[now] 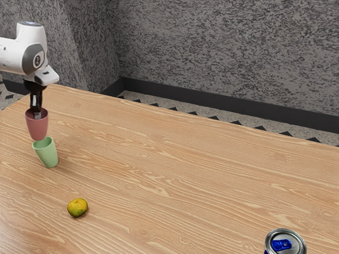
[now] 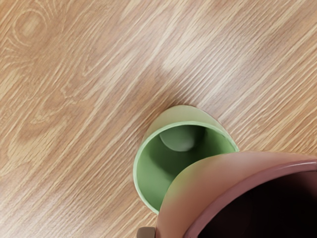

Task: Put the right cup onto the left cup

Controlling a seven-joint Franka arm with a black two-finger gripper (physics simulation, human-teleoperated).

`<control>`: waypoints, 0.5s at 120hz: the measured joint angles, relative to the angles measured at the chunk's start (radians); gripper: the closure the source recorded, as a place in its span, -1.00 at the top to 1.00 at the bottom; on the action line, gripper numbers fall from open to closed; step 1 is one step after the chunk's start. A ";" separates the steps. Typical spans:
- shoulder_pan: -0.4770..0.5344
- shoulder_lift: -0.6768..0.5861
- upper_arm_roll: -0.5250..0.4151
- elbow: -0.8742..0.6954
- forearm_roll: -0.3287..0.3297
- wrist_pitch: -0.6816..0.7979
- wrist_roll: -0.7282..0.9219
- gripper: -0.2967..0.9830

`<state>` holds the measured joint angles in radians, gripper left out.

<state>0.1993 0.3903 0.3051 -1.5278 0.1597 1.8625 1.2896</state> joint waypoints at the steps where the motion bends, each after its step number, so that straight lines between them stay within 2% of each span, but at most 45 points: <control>1: 0.000 0.002 0.000 0.002 0.000 0.000 0.001 -0.69; 60: 0.006 0.043 0.000 0.005 -0.007 0.012 0.057 -0.69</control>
<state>0.2057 0.4336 0.3051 -1.5229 0.1524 1.8744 1.3463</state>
